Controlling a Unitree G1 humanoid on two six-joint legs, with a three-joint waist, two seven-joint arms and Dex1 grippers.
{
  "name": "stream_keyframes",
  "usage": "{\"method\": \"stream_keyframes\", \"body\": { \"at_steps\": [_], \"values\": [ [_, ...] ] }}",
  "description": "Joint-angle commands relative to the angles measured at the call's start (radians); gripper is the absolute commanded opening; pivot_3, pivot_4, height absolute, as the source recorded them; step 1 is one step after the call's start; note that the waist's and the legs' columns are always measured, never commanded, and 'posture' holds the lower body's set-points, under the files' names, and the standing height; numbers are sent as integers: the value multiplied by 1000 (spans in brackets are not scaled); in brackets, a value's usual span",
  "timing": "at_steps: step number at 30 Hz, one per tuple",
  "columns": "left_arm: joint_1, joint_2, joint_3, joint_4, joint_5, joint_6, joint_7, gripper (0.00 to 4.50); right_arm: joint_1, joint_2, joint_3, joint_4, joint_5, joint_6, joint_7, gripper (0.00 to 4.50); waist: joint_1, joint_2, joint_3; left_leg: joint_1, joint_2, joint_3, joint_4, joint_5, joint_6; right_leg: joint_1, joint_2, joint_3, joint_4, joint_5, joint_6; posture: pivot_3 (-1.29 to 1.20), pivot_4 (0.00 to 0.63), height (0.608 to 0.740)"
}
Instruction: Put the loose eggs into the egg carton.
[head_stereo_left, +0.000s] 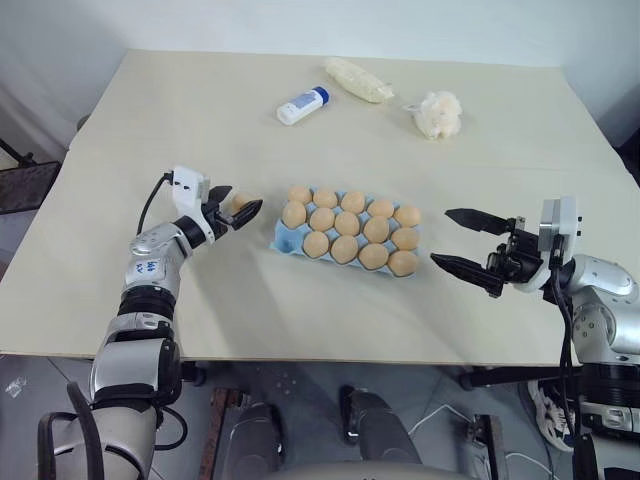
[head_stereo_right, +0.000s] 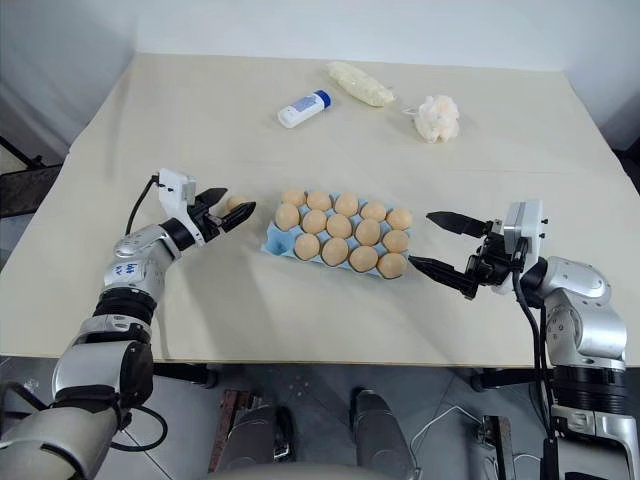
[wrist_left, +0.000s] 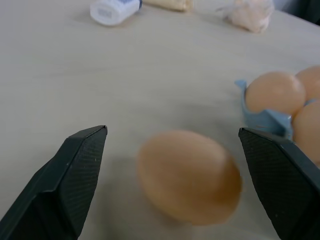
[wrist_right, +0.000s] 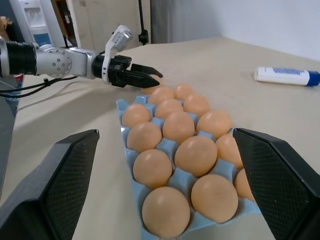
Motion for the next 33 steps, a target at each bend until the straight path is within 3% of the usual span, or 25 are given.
{"method": "stream_keyframes", "body": {
  "at_steps": [1, 4, 9, 17, 28, 33],
  "values": [
    [-47, -5, -9, 51, 27, -31, 2, 4492, 0, -1, -14, -22, 3, -30, 3, 4500, 1, 0, 0, 0, 0, 0, 0, 0, 0, 0, 0, 0, 0, 0, 0, 0, 150, 740],
    [-61, -14, -6, 79, 34, -62, -7, 3873, 1, -2, -17, 0, -1, -41, 12, 4500, 2, 0, 0, 0, 0, 0, 1, 0, 0, 0, 0, 0, 0, 0, 0, 0, 150, 740],
    [-74, -15, -4, 101, 46, -63, -4, 2371, 18, -2, -8, 20, -17, -65, 28, 4500, 2, 0, 0, 0, 0, 0, 1, 0, 0, 0, 0, 0, 0, 0, 0, 0, 150, 740],
    [-88, 12, 7, -62, 10, -49, -82, 2308, 33, 23, 1, 39, -34, -89, 23, 4500, 2, 0, 0, 0, 0, 0, 1, 0, 0, 0, 0, 0, 1, 0, 0, 0, 150, 740],
    [69, 24, -97, -679, -122, 335, -277, 2308, 67, 47, 24, 53, -53, -105, 14, 4500, -1, 0, 0, 0, 0, 0, 2, 0, 0, 1, 1, 0, 3, 0, 1, 0, 150, 740],
    [173, 65, -139, -815, -131, 436, -312, 2308, 69, 66, 30, 50, -53, -111, 6, 4500, -5, 1, 0, 2, 0, -1, 5, 1, -1, 0, 1, 1, 9, 0, 1, 0, 150, 740]
  ]
}}
